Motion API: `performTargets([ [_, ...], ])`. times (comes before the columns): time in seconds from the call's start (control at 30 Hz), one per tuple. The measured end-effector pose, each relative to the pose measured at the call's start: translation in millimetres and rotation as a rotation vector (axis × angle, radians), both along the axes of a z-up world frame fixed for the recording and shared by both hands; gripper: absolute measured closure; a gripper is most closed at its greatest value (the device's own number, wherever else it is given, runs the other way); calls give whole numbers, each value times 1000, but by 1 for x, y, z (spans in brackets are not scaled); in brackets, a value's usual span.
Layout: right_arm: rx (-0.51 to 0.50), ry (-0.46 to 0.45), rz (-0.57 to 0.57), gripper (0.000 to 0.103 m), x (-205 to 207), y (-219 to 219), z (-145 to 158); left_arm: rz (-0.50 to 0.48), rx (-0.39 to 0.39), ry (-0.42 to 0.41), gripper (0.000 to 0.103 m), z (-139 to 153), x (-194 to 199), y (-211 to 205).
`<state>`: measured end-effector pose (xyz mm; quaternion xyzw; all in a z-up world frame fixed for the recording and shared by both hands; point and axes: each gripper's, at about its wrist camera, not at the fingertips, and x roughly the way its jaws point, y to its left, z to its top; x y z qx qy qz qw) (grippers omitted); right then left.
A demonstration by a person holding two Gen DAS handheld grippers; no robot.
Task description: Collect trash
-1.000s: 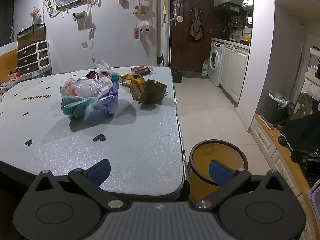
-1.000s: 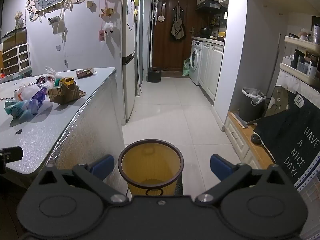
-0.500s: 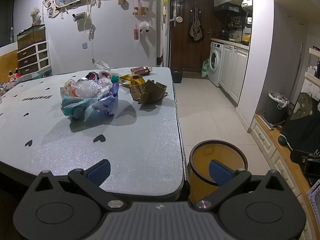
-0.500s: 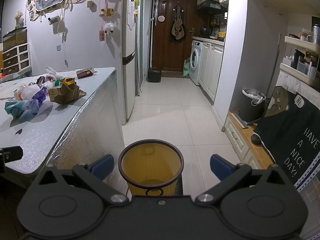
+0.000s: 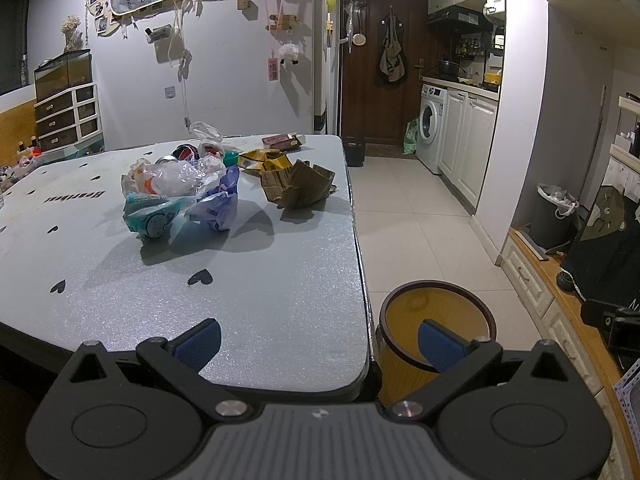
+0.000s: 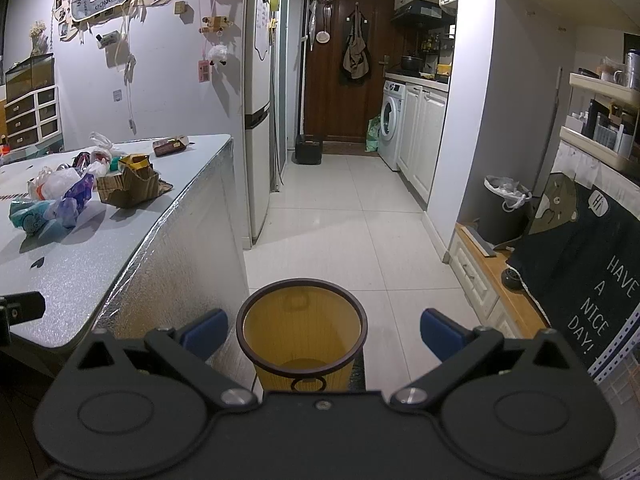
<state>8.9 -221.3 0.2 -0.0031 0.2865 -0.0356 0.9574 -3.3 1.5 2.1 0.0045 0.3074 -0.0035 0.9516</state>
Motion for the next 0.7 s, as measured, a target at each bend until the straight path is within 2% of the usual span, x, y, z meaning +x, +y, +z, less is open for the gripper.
performTargets([
  [0.7, -4, 1, -1, 0, -1, 1, 1, -3, 3, -4, 0, 6, 0, -2],
])
